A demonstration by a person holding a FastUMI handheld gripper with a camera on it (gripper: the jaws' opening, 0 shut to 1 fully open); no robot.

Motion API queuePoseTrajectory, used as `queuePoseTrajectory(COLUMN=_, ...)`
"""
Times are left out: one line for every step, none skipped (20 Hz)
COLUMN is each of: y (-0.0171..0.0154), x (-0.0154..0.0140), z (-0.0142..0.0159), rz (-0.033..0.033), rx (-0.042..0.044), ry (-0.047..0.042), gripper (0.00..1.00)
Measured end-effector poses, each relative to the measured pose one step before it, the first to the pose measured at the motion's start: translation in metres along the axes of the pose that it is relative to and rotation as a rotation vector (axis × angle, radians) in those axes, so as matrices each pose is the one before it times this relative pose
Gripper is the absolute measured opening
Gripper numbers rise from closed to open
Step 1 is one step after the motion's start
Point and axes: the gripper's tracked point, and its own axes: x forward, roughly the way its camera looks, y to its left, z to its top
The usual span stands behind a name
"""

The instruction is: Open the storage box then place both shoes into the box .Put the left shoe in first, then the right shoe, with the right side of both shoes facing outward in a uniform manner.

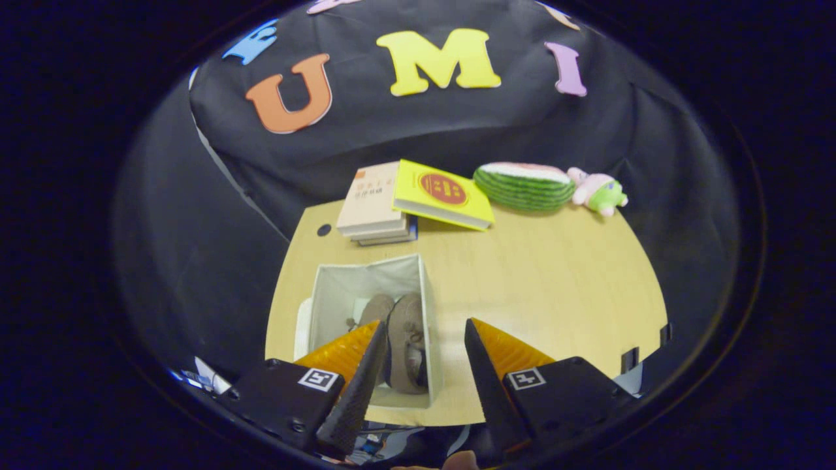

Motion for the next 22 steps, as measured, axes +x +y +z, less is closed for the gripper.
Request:
queuePoseTrajectory(y=-0.00519, x=-0.01329, z=0.01248, rz=-0.00648, rx=-0.00298, ry=-0.05416, gripper=0.79)
queuePoseTrajectory(y=-0.00603, x=-0.01272, z=0.01290, rz=-0.00953, rx=-0.00217, ry=-0.05434, gripper=0.79)
queuePoseTrajectory(y=-0.00489, x=-0.01124, z=0.01254, rz=-0.00691, rx=0.00006, ry=-0.05467, gripper=0.79)
queuePoseTrajectory(y=-0.00582, x=-0.01264, z=0.01271, rz=-0.00829, rx=0.00055, ry=-0.05212, gripper=0.84)
queuePoseTrajectory(y=-0.00287, x=-0.01129, z=0.01292, rz=-0.00233, rx=-0.00546, ry=-0.05076, gripper=0.90)
queuePoseTrajectory(y=-0.00390, x=-0.00869, z=0.01155, rz=-0.00996, rx=-0.01249, ry=-0.04876, gripper=0.95)
queuePoseTrajectory(y=-0.00531, x=-0.01057, z=0.01087, rz=-0.01009, rx=-0.01367, ry=-0.04666, gripper=1.00)
queuePoseTrajectory(y=-0.00327, x=-0.00712, z=0.01130, rz=-0.00884, rx=-0.00817, ry=-0.04854, gripper=1.00)
queuePoseTrajectory(y=-0.00178, x=-0.00793, z=0.00924, rz=-0.00872, rx=-0.00485, ry=-0.04686, gripper=1.00)
queuePoseTrajectory(y=-0.00254, x=-0.00816, z=0.01012, rz=-0.00744, rx=0.00203, ry=-0.04174, gripper=1.00)
queuePoseTrajectory(y=-0.00080, x=-0.00653, z=0.00724, rz=-0.00192, rx=0.00243, ry=-0.04363, gripper=1.00)
queuePoseTrajectory(y=-0.00058, x=-0.00627, z=0.00869, rz=-0.00165, rx=-0.00243, ry=-0.04188, gripper=1.00)
queuePoseTrajectory(y=-0.00318, x=-0.00482, z=0.00583, rz=-0.00532, rx=-0.00863, ry=-0.03233, gripper=1.00)
queuePoseTrajectory(y=-0.00224, x=-0.00421, z=0.00480, rz=-0.00816, rx=-0.00775, ry=-0.02816, gripper=1.00)
queuePoseTrajectory(y=0.00026, x=-0.00413, z=0.00226, rz=-0.00187, rx=-0.00421, ry=-0.01492, gripper=1.00)
queuePoseTrajectory(y=0.00066, x=-0.00394, z=0.00088, rz=0.00318, rx=0.00245, ry=-0.01520, gripper=1.00)
queuePoseTrajectory(y=0.00070, x=-0.00295, z=0.00104, rz=-0.00073, rx=0.00777, ry=-0.00958, gripper=1.00)
queuePoseTrajectory(y=-0.00023, x=-0.00247, z=-0.00031, rz=0.00237, rx=0.00820, ry=-0.00621, gripper=1.00)
queuePoseTrajectory(y=0.00098, x=-0.00136, z=-0.00168, rz=0.00176, rx=0.00599, ry=-0.00141, gripper=1.00)
queuePoseTrajectory(y=-0.00090, x=-0.00108, z=-0.00084, rz=0.00065, rx=0.00675, ry=-0.00136, gripper=1.00)
queuePoseTrajectory(y=-0.00083, x=0.00044, z=-0.00118, rz=0.00054, rx=0.00528, ry=-0.00036, gripper=1.00)
queuePoseTrajectory(y=-0.00152, x=0.00003, z=-0.00078, rz=-0.00132, rx=0.00415, ry=0.00579, gripper=1.00)
